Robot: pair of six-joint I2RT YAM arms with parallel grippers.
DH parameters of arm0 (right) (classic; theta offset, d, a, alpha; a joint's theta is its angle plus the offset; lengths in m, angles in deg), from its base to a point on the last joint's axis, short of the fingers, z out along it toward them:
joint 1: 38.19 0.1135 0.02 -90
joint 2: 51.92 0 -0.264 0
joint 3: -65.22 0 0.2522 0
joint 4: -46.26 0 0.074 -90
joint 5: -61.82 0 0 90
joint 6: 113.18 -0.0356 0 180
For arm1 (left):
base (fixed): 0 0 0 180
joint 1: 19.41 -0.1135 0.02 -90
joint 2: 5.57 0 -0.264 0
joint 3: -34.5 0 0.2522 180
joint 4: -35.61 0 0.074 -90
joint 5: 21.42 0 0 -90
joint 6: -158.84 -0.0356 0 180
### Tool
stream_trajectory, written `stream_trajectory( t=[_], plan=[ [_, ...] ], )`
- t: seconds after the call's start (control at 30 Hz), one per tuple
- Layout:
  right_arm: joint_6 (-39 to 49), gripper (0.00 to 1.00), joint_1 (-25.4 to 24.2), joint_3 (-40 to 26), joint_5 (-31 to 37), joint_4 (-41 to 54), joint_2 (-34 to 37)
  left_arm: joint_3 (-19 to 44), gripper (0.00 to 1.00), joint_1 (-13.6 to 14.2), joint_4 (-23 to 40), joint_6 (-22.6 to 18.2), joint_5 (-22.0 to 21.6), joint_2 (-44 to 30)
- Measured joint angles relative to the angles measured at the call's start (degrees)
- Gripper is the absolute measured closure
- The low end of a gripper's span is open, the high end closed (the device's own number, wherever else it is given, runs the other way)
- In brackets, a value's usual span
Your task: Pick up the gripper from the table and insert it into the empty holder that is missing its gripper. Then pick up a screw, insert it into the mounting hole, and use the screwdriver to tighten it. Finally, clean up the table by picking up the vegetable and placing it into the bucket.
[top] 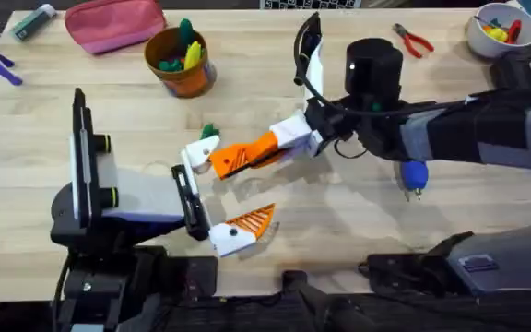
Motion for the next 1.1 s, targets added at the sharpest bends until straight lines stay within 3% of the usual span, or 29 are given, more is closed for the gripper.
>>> stream_trajectory(
  t=[0.53, 1.1],
  plan=[
    [-0.4, 0.990, 0.1, -0.1, 1.5, -1.5, 1.4, 0.0, 0.015, 0.0, 0.0, 0.0, 0.1, 0.0],
    [-2.6, 0.991, 3.8, -2.6, 7.8, -1.1, 1.5, 0.0, 0.015, -0.3, -0.1, -0.6, -0.6, 0.0]
  ],
)
